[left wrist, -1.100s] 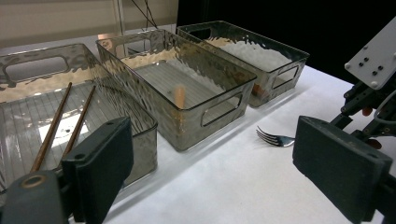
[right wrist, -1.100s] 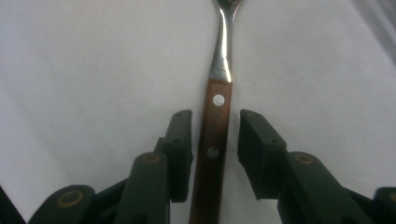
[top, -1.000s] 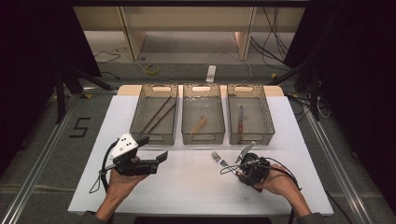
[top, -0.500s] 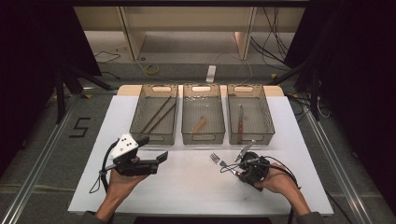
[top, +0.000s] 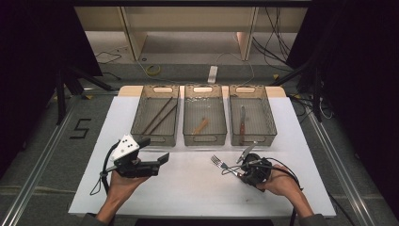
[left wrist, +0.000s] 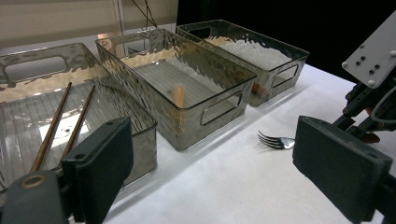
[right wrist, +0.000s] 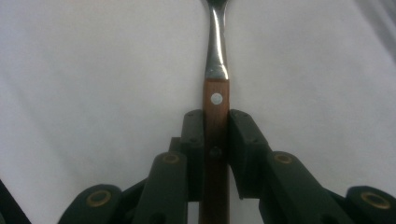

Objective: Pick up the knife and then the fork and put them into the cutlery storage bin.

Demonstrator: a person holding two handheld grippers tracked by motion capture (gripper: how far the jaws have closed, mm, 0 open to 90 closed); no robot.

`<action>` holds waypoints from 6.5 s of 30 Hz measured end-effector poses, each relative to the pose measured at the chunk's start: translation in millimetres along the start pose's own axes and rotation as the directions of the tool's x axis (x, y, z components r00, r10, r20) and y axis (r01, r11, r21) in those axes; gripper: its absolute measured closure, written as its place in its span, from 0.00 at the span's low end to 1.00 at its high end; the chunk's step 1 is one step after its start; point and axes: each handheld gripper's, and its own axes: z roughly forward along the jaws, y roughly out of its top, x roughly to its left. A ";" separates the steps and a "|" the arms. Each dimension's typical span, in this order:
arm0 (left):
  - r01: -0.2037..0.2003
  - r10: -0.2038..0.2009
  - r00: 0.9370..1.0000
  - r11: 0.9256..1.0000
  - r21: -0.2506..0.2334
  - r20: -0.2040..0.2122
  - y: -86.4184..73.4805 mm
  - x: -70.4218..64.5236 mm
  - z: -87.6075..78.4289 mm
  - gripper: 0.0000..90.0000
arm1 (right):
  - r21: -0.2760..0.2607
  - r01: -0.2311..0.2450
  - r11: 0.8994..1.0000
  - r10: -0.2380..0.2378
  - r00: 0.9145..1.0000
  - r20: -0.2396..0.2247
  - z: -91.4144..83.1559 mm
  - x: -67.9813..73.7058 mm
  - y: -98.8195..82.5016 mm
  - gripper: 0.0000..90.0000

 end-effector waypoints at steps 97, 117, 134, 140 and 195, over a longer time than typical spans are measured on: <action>0.016 -0.016 1.000 0.999 -0.038 0.001 -0.4 2.0 -2.3 0.13 | -0.414 -0.370 0.832 0.426 0.903 0.050 -65.1 -152.7 62.6 0.86; 0.014 -0.014 1.000 0.999 -0.043 0.001 -0.3 1.5 -2.6 0.14 | -0.386 -0.421 0.821 0.477 0.877 0.057 -39.6 -159.6 52.0 0.86; 0.009 -0.009 1.000 0.999 -0.043 0.000 0.0 1.6 -3.4 0.13 | -0.358 -0.444 0.822 0.496 0.866 0.065 -30.4 -160.8 59.0 0.85; 0.008 -0.008 1.000 0.999 -0.044 0.000 0.0 1.6 -3.5 0.13 | -0.349 -0.452 0.821 0.503 0.862 0.066 -28.3 -162.5 60.8 0.85; 0.007 -0.007 1.000 0.999 -0.044 0.004 -0.4 0.6 -3.2 0.14 | -0.523 -0.335 0.784 0.419 0.907 0.048 -64.6 -116.3 56.4 0.36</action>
